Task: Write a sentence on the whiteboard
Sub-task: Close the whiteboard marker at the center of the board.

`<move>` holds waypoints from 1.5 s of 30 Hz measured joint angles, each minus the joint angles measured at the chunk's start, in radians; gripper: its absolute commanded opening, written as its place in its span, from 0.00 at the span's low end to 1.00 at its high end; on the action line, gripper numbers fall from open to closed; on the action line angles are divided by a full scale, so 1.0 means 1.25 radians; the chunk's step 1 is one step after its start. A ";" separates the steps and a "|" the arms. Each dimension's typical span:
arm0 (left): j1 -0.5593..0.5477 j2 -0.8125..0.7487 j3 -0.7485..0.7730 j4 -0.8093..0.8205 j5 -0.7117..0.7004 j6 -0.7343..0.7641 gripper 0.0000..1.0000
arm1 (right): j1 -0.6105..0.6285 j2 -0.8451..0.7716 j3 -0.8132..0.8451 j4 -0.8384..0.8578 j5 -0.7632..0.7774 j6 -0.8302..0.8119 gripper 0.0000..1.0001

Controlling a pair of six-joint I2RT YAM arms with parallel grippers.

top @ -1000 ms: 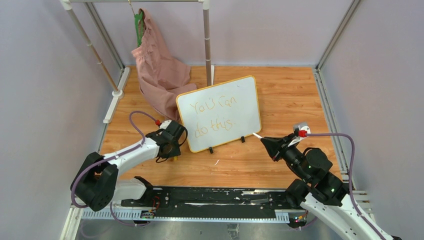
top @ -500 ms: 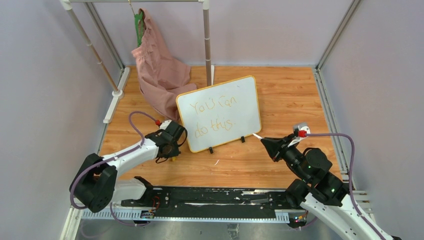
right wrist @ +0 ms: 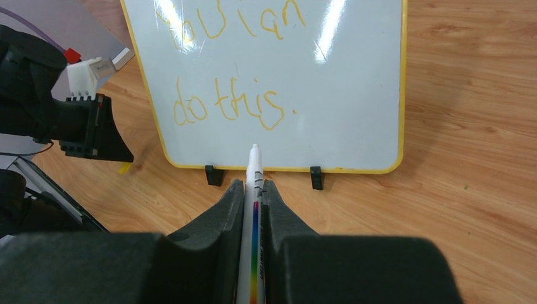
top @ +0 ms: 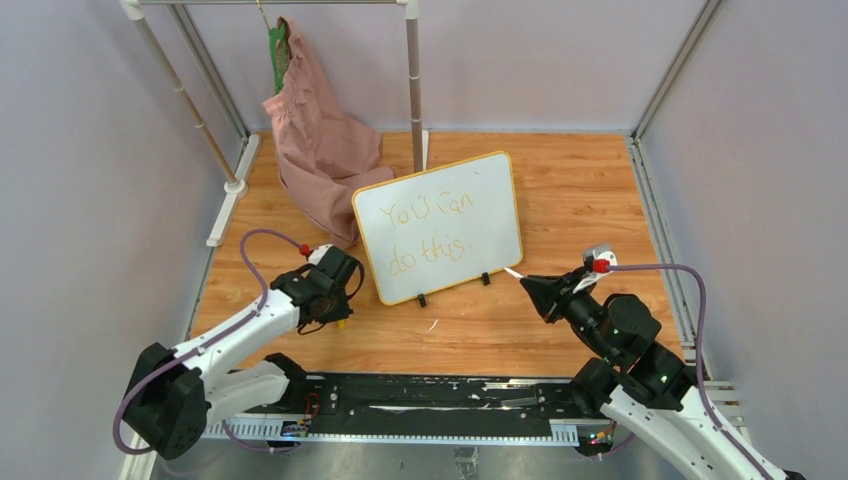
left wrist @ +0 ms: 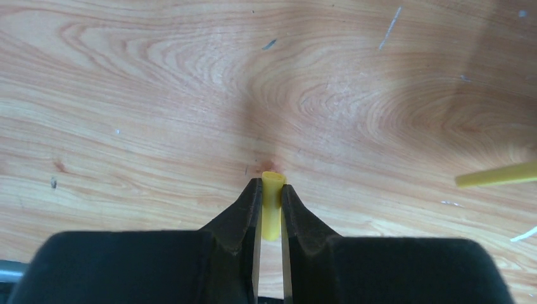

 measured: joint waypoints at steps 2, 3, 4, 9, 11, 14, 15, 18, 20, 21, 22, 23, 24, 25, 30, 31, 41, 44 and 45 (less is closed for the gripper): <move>0.000 -0.029 0.011 -0.025 0.000 -0.002 0.00 | 0.000 0.005 0.000 0.000 0.000 0.000 0.00; 0.000 -0.045 0.020 -0.039 0.000 -0.002 0.00 | 0.000 0.006 0.000 0.000 0.000 0.000 0.00; 0.000 -0.062 0.030 -0.050 0.000 -0.003 0.00 | 0.000 0.009 0.000 0.000 -0.001 0.000 0.00; 0.000 -0.147 0.121 -0.107 0.000 -0.005 0.00 | 0.000 0.030 0.000 0.004 -0.002 0.000 0.00; 0.000 -0.175 0.160 -0.113 0.002 -0.006 0.00 | 0.000 0.040 0.000 0.007 -0.005 0.000 0.00; 0.000 -0.214 0.209 -0.116 0.016 -0.012 0.00 | 0.000 0.058 0.010 0.007 -0.013 0.000 0.00; 0.000 -0.226 0.222 -0.114 0.026 -0.015 0.00 | 0.000 0.063 0.015 0.012 -0.016 0.000 0.00; 0.000 -0.253 0.241 -0.090 0.066 -0.018 0.00 | 0.000 0.077 0.028 0.024 -0.025 0.000 0.00; 0.000 -0.269 0.240 -0.056 0.103 -0.025 0.00 | 0.000 0.089 0.036 0.036 -0.035 -0.001 0.00; 0.000 -0.277 0.239 -0.034 0.123 -0.032 0.00 | 0.000 0.097 0.039 0.047 -0.041 -0.001 0.00; 0.000 -0.284 0.236 -0.010 0.140 -0.038 0.00 | 0.000 0.106 0.041 0.057 -0.047 -0.002 0.00; 0.000 -0.293 0.230 0.021 0.160 -0.045 0.00 | 0.000 0.115 0.042 0.066 -0.055 -0.002 0.00; 0.000 -0.303 0.222 0.055 0.179 -0.056 0.00 | 0.000 0.128 0.046 0.076 -0.062 -0.003 0.00; 0.000 -0.310 0.215 0.086 0.197 -0.064 0.00 | 0.000 0.139 0.048 0.086 -0.069 -0.004 0.00; -0.001 -0.337 0.177 0.248 0.264 -0.114 0.00 | 0.000 0.199 0.052 0.185 -0.117 -0.013 0.00; -0.001 -0.340 0.173 0.272 0.270 -0.122 0.00 | 0.000 0.209 0.052 0.209 -0.125 -0.016 0.00; -0.001 -0.327 0.171 0.548 0.303 -0.217 0.00 | 0.065 0.356 0.113 0.497 -0.119 -0.121 0.00; -0.001 -0.309 0.202 0.604 0.305 -0.236 0.00 | 0.150 0.404 0.146 0.582 -0.074 -0.227 0.00; -0.001 -0.297 0.219 0.632 0.305 -0.245 0.00 | 0.192 0.425 0.158 0.618 -0.053 -0.278 0.00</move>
